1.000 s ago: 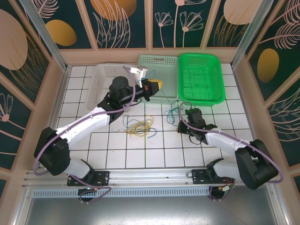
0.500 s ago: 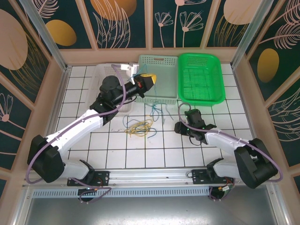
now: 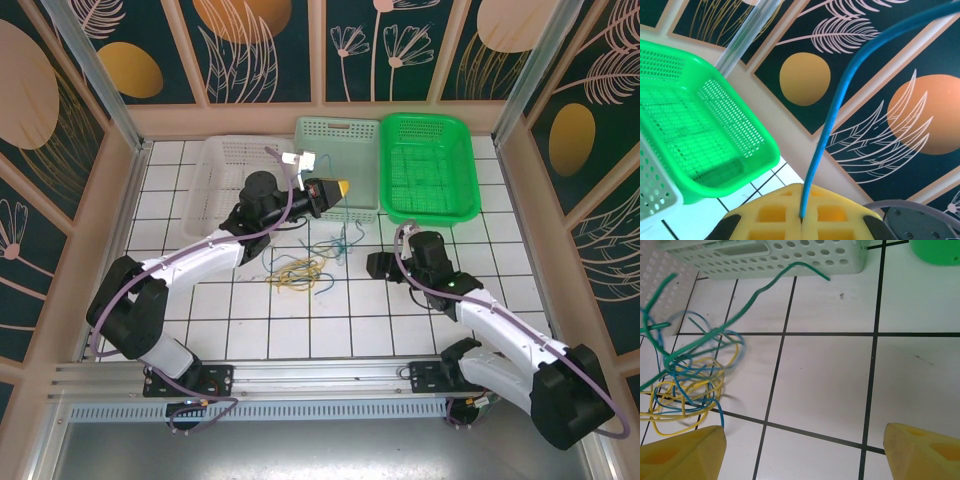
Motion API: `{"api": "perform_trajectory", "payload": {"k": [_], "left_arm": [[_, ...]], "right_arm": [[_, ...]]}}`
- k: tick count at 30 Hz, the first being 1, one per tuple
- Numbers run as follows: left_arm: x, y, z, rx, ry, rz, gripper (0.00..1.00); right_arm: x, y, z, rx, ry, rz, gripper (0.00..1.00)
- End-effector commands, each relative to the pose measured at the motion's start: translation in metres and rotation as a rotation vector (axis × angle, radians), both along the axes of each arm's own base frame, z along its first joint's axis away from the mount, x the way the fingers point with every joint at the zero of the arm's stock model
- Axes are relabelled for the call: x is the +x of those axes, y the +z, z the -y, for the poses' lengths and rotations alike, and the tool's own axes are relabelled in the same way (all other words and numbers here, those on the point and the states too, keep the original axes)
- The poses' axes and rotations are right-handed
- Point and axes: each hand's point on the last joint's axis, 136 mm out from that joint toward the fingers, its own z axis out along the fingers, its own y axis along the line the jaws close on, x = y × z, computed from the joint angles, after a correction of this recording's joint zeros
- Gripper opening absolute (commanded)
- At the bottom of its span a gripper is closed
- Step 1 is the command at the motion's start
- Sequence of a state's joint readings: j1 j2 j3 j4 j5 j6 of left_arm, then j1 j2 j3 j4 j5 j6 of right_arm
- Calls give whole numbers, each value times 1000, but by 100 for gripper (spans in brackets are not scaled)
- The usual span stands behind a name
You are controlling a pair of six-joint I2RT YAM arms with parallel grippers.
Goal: Untangle the cables
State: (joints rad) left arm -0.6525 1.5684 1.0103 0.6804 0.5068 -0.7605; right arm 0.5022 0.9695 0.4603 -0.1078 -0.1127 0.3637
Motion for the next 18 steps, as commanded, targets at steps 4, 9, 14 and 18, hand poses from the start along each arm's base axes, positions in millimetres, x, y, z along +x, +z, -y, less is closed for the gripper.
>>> {"api": "perform_trajectory", "payload": {"k": [4, 9, 14, 18], "left_arm": [[-11, 16, 9, -74, -68, 23, 0], [-19, -5, 30, -61, -120, -23, 3], [-24, -24, 43, -71, -151, -75, 5], [-23, -39, 50, -55, -160, -100, 9]], "right_arm": [[12, 2, 0, -6, -43, 8, 83], [10, -5, 10, 31, -121, -53, 82], [5, -10, 18, 130, -173, -115, 79], [3, -13, 20, 226, -204, -150, 79]]}}
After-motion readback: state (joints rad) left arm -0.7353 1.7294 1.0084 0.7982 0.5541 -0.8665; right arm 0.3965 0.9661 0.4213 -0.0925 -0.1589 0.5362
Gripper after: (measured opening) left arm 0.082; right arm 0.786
